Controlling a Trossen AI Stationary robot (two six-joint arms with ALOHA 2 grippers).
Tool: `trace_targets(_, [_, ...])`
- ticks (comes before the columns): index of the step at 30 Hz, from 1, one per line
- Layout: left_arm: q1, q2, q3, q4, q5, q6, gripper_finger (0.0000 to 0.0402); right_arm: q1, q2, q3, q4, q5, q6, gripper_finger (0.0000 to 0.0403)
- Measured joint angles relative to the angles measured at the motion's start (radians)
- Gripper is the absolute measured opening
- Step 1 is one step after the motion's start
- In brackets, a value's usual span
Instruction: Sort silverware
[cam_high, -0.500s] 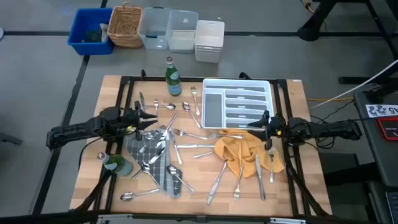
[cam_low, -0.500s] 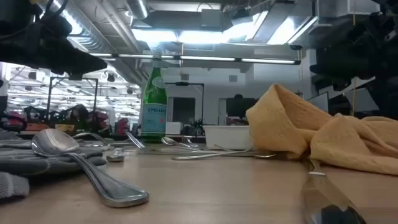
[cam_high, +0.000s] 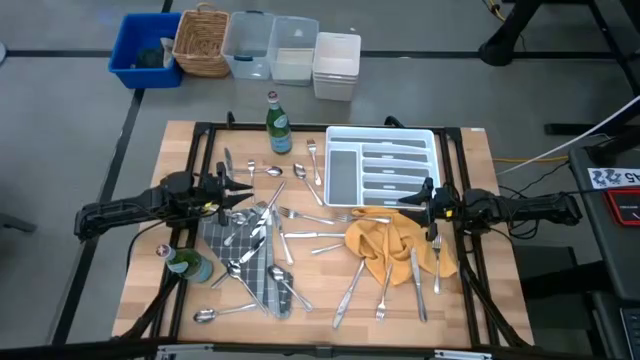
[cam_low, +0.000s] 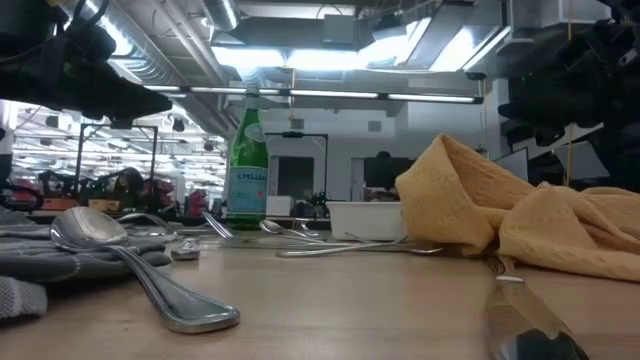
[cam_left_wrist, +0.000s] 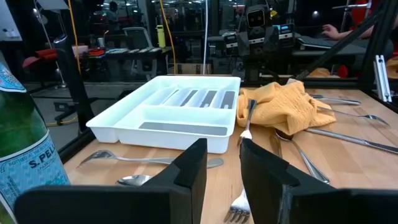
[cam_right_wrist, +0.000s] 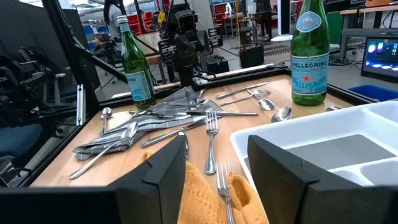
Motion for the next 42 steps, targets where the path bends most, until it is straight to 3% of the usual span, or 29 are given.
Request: trace_targets(42, [0.0,0.0,0.0,0.0,0.0,0.0,0.0086,0.0,0.0,0.0,0.014,0.002,0.005,0.0175])
